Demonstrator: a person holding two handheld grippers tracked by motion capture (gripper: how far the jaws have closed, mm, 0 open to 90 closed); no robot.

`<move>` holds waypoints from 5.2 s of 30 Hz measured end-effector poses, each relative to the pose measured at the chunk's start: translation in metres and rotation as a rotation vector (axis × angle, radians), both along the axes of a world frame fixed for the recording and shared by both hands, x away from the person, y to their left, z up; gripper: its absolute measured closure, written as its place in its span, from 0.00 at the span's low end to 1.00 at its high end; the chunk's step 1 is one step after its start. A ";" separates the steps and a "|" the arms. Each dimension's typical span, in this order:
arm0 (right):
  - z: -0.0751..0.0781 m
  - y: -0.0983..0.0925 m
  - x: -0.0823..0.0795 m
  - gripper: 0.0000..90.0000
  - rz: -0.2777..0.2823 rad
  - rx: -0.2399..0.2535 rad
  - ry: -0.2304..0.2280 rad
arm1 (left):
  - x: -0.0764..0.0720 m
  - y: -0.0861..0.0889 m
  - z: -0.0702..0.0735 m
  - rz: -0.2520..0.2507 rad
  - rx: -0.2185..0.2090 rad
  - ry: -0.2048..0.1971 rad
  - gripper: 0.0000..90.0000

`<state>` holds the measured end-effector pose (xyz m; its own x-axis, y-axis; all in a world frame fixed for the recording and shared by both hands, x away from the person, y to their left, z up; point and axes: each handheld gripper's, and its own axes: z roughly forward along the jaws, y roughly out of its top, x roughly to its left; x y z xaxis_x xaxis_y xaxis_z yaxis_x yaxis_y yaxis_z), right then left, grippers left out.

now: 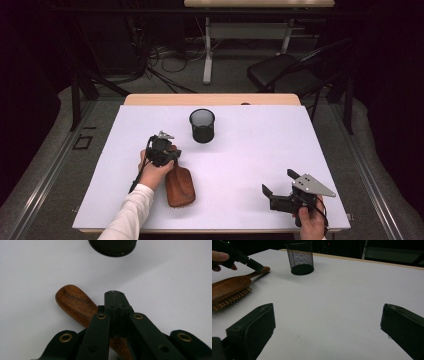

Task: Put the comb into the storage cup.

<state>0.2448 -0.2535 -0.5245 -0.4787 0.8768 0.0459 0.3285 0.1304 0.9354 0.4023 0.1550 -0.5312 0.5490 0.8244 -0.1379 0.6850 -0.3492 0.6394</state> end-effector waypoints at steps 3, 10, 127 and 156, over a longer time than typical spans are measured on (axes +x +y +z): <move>0.000 0.000 0.000 0.00 0.000 0.001 0.001 | 0.001 0.000 -0.002 -0.005 0.012 0.007 1.00; 0.000 0.000 0.000 0.00 0.002 0.002 0.000 | 0.001 -0.001 -0.004 -0.007 0.047 0.010 1.00; 0.000 -0.002 -0.001 0.00 0.024 0.008 0.003 | -0.104 0.050 -0.011 -0.115 0.183 0.070 1.00; 0.000 -0.003 -0.001 0.00 0.024 0.005 0.001 | -0.106 0.055 -0.007 -0.074 0.138 0.020 0.78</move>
<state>0.2442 -0.2563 -0.5246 -0.4992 0.8650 0.0507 0.3265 0.1336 0.9357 0.2968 0.2097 -0.5377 0.6071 0.7937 -0.0375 0.6664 -0.4828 0.5681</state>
